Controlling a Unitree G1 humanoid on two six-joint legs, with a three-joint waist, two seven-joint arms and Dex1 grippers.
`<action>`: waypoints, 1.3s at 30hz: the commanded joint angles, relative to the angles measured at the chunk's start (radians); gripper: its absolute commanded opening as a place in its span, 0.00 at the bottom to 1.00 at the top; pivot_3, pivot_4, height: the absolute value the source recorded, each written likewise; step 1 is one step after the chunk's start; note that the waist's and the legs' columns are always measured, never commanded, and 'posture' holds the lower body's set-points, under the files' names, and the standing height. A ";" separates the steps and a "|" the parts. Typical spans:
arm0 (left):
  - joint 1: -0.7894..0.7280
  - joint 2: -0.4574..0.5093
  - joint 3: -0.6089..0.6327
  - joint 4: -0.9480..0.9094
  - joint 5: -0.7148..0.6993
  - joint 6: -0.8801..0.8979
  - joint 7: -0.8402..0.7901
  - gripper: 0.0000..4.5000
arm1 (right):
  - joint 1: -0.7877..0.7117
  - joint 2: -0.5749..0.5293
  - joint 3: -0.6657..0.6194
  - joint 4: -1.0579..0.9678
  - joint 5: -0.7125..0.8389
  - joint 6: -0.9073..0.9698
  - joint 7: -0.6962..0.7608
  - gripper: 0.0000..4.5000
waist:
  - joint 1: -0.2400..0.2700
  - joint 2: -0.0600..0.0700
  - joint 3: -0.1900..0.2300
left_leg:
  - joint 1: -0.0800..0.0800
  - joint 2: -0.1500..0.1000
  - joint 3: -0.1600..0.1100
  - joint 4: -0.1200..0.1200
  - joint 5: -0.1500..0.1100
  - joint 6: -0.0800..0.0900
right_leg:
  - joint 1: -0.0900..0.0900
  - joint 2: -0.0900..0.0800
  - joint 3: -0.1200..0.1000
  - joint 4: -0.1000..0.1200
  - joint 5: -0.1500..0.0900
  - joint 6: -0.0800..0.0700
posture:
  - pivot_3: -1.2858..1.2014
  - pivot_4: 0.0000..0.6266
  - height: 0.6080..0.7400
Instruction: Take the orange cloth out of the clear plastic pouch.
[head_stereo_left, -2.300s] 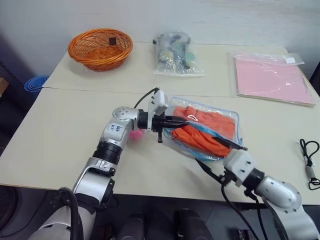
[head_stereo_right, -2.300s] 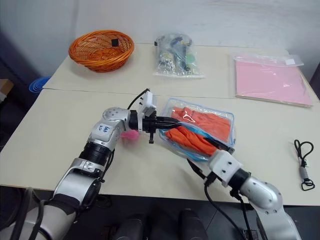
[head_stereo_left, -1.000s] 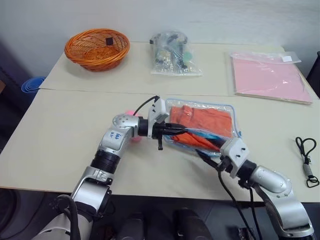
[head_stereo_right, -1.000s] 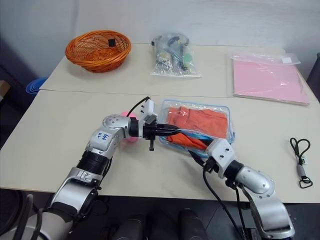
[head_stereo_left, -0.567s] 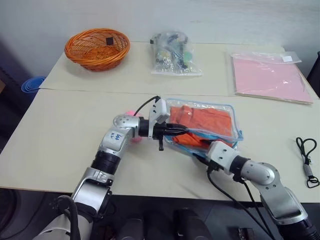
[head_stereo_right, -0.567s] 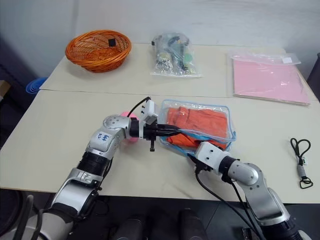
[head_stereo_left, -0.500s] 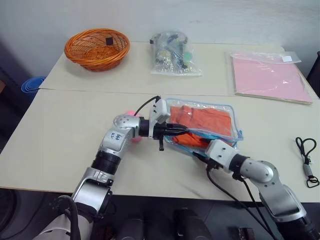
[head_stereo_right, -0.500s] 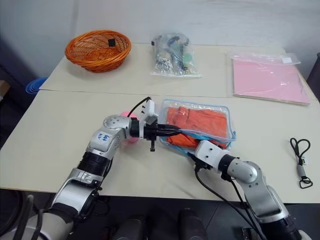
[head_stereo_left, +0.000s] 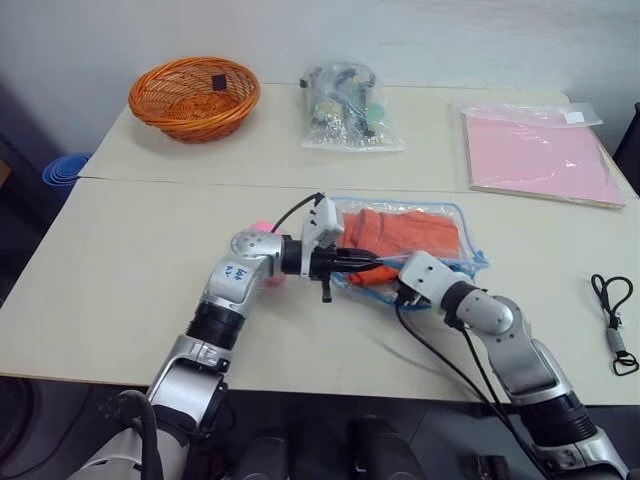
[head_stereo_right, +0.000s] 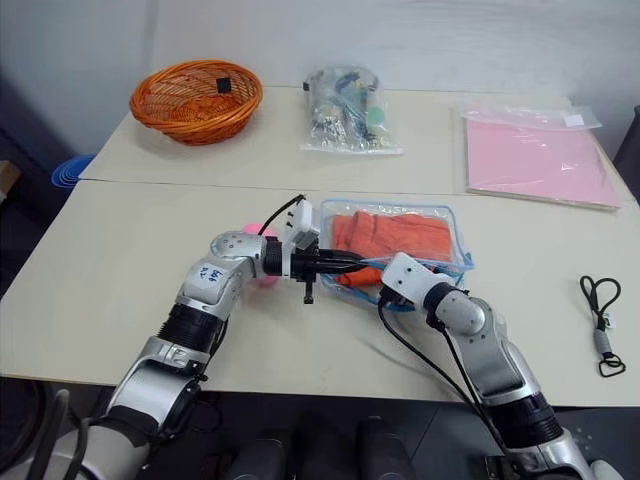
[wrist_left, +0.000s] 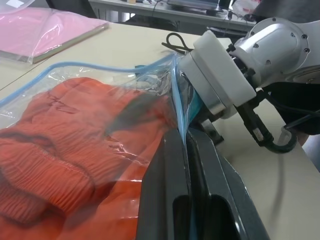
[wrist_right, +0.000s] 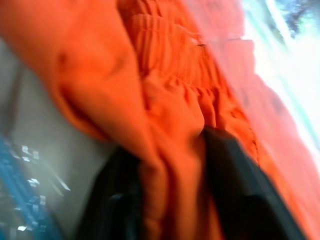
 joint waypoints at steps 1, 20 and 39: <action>-0.023 -0.018 0.015 -0.016 -0.032 0.015 0.019 0.00 | 0.012 -0.027 -0.021 -0.025 0.050 -0.027 0.066 0.10 | 0.000 0.000 0.000 | 0.000 0.000 0.000 0.000 0.000 0.000 | 0.000 0.000 0.000 0.000 0.000 0.000 | 0.52 0.24 1.00; -0.044 -0.031 0.108 0.049 -0.050 0.194 0.242 0.00 | 0.592 -0.313 -0.793 -0.590 1.365 0.328 0.409 0.01 | 0.019 -0.001 0.001 | 0.000 0.000 -0.001 0.000 -0.001 0.001 | 0.003 0.000 -0.001 -0.002 0.000 0.000 | 0.52 0.24 1.00; 0.024 0.088 0.108 -0.045 -0.064 0.212 0.186 0.00 | 0.432 -0.426 -0.679 0.389 0.472 -0.507 0.282 0.01 | 0.029 -0.003 0.002 | -0.001 0.000 0.001 -0.003 -0.001 0.003 | 0.002 0.000 0.000 -0.005 0.000 0.000 | 0.52 0.24 1.00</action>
